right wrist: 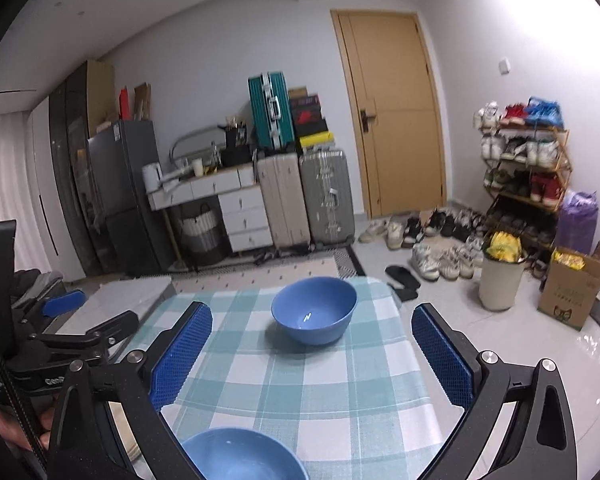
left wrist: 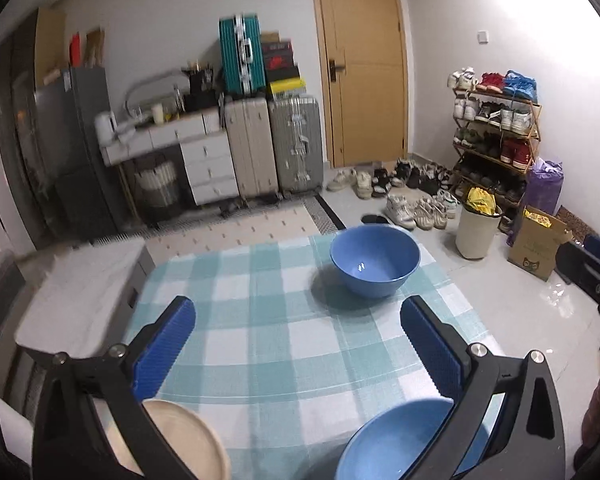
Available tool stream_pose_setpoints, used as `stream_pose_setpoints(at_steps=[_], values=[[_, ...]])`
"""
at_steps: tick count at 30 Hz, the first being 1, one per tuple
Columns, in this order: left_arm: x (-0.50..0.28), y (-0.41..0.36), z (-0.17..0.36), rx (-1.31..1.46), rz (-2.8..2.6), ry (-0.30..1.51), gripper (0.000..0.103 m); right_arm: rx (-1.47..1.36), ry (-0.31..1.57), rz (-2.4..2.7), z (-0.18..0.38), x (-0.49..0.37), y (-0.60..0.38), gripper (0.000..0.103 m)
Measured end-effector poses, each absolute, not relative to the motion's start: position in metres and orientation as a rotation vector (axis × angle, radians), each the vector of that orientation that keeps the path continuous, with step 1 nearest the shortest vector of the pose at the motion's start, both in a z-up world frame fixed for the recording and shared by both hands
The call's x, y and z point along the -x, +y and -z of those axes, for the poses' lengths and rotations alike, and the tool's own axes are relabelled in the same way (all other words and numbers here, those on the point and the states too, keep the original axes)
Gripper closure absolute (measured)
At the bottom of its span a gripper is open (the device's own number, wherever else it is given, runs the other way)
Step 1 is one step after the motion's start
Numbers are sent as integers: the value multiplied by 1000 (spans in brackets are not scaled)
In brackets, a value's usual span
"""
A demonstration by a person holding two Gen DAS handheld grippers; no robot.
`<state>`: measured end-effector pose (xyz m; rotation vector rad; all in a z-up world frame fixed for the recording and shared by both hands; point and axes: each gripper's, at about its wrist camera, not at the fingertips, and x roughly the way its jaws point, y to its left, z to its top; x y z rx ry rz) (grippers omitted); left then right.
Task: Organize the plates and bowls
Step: 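Raise both tools and move them toward the last blue bowl, then lower both open tools around the rim of the last blue bowl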
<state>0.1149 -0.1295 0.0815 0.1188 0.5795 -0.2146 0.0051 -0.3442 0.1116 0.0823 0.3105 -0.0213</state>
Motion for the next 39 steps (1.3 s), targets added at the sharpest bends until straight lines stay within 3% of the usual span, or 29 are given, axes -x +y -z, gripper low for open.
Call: stream_pose_setpoints(at_steps=[16,21,32,39], values=[[-228,-164,-55,-146,223,705,0,-64,505,30,-108,-173,-375,1],[-271,-165,-44,9,320,810,0,3,516,52,-102,-208,-373,1],[-327,-197,-24,-129,283,848,0,77,594,44,-78,-292,-372,1],[-352,-206,-3,-169,269,874,0,-66,669,58,-55,-343,-403,1]])
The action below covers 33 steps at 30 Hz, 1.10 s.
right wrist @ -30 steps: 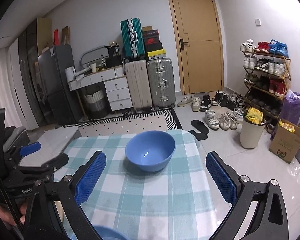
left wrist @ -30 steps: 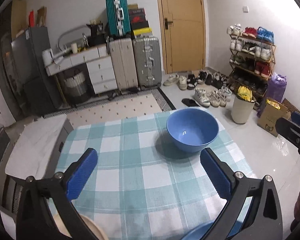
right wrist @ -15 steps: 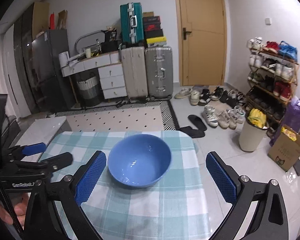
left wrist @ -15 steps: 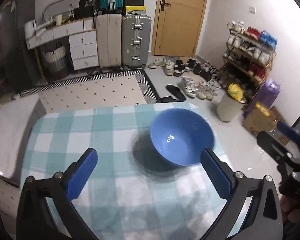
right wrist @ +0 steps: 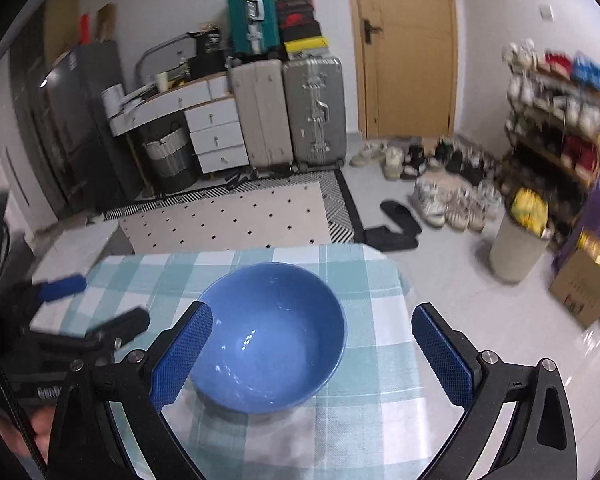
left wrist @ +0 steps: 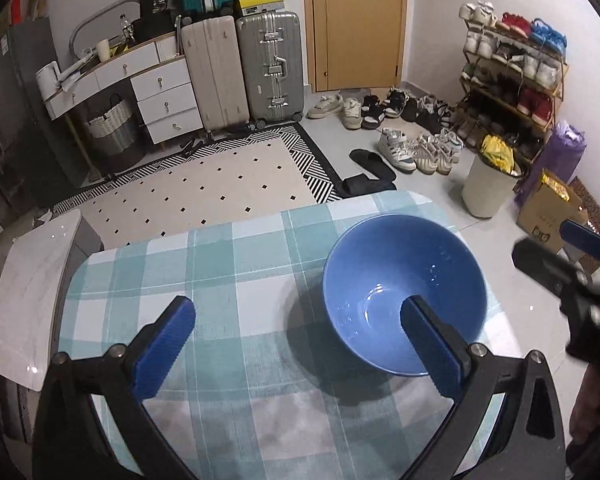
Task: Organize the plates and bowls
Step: 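Lower both open tools around the rim of the last blue bowl, then close the left tool on the rim of the blue bowl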
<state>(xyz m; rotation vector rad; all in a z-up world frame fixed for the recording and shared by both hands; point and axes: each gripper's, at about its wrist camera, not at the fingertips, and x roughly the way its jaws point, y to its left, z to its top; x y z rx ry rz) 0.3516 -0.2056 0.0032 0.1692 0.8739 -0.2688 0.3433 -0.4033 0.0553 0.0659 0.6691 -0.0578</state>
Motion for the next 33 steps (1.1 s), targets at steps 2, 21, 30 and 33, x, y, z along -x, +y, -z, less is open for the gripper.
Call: stream_pose_setpoints(at_steps=[2,21,30,33], values=[[-358,-209,2,-178,266,887,0,-88,702,48,-48,-356,-409,1],[-407,-229,46,-232,306,994,0,-73,974,23,29,-432,-438,23],[-419,-231,68,-175,378,1096,37,-104,1009,11,47,-434,-448,36],[-425,-230,76,-138,403,1146,49,-105,1002,4,43,-432,-448,36]])
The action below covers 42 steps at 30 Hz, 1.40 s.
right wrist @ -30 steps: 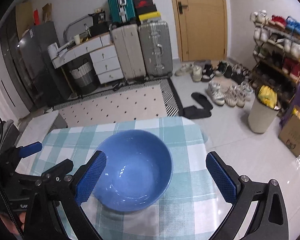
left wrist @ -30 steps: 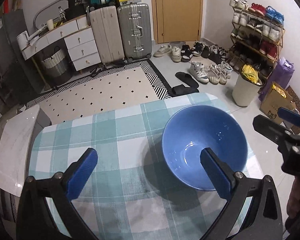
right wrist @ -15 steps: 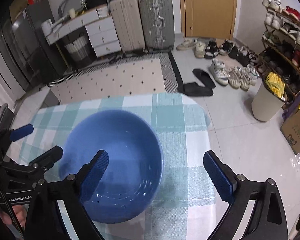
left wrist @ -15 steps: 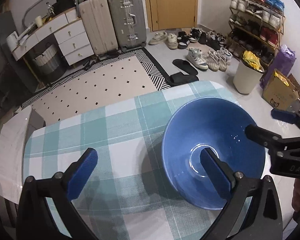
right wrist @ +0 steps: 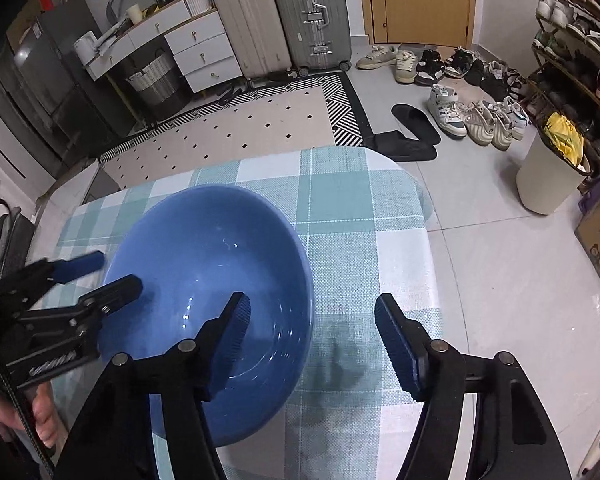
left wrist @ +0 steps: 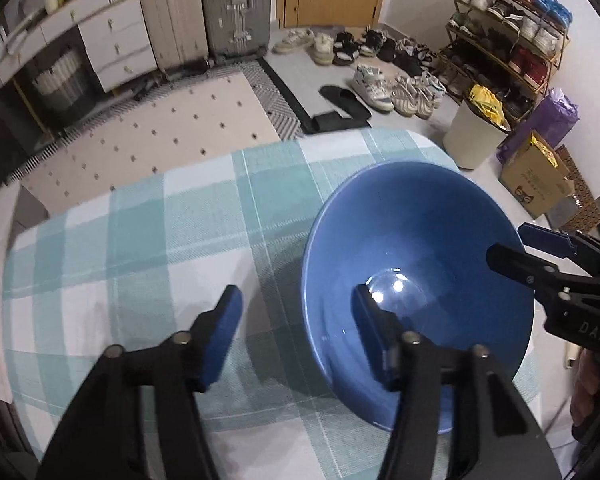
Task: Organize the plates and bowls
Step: 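Close the left tool on the rim of the blue bowl, then close the right tool on the blue bowl's opposite rim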
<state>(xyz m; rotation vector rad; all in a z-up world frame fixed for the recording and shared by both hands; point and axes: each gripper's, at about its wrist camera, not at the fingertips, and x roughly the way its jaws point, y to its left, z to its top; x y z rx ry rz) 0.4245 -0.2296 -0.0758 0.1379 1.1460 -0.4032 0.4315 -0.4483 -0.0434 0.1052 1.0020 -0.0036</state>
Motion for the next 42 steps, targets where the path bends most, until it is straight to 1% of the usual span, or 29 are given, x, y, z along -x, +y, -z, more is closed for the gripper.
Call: stream_pose_setpoints(at_steps=[2,3,4,5,6,9,12,20,28,31,42], values=[[-427,-227,80,-110,410,1175,55,-100,1001,0,41,-431,-447,36],[-428,-226,82,-104,413,1188,61,-98,1001,0,40,-431,-446,36],[-429,-226,84,-99,417,1203,71,-95,1000,1,39,-430,-445,36],[-429,-225,85,-90,422,1212,77,-94,1002,-2,39,-430,-445,36],[-429,-224,85,-78,428,1219,80,-95,1003,-4,39,-430,-444,36],[-427,-225,83,-84,439,1219,93,-104,1007,-8,38,-429,-444,36],[-425,-224,82,-88,446,1227,97,-124,1001,-11,35,-427,-446,36],[-418,-220,79,-109,433,1226,96,-139,1009,-35,30,-419,-444,36],[-407,-221,73,-163,433,1182,96,-174,1029,-55,27,-409,-446,36],[-405,-220,73,-160,426,1174,96,-156,1085,-100,33,-410,-435,36],[-403,-214,78,-131,422,1190,95,-89,1166,-66,45,-415,-422,36]])
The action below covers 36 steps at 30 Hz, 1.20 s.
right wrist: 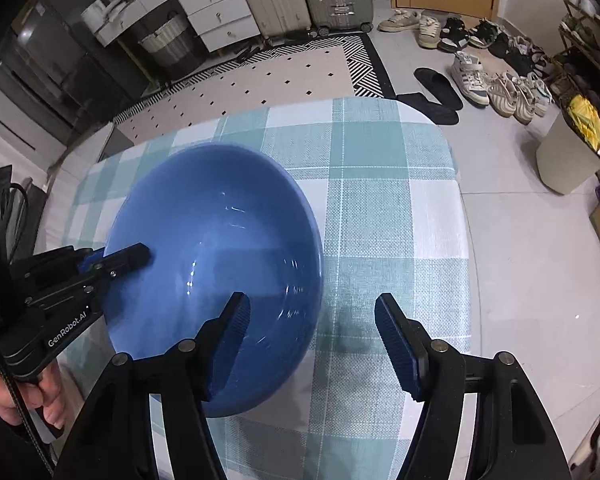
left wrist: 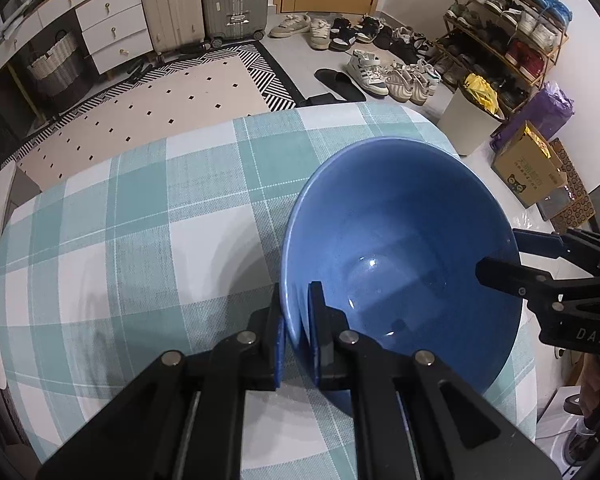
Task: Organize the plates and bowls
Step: 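Close the right tool on the blue bowl's opposite rim, then lift the blue bowl with both tools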
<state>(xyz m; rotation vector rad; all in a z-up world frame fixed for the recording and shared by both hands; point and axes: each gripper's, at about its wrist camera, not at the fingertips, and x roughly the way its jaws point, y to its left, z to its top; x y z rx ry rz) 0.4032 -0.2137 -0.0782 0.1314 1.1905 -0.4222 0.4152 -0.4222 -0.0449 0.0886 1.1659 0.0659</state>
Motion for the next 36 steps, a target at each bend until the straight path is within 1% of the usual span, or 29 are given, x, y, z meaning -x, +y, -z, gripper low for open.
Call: stream_pose_setpoints(at_steps=[3,4,5,9,12,14,15,16,21,24,25,30,36], values=[[-403,-212,80,-133,418,1197,95,-43,1165,-62,45,-417,-417,36],[-403,-212,80,-136,418,1198,95,-30,1162,-64,45,-417,-415,40],[-402,-212,80,-139,416,1198,95,-17,1159,-68,45,-417,-413,42],[-400,-214,82,-149,409,1197,94,1,1159,-79,43,-417,-409,44],[-400,-214,82,-147,405,1202,93,13,1176,-84,45,-419,-406,53],[-400,-214,83,-148,400,1209,92,16,1186,-74,46,-419,-407,63],[-400,-214,83,-154,401,1210,91,7,1188,-62,47,-419,-409,72],[-399,-215,83,-161,399,1211,91,-20,1197,-67,48,-419,-411,76],[-397,-218,82,-179,382,1212,91,-43,1206,-86,53,-416,-412,79],[-394,-220,83,-192,383,1219,91,-44,1176,-79,49,-413,-411,88],[-393,-221,83,-196,383,1223,91,-45,1173,-83,48,-413,-410,90],[-392,-220,80,-214,360,1233,91,-94,1168,-106,43,-411,-414,90],[-382,-221,66,-237,363,1211,91,-72,1136,-72,31,-405,-415,90]])
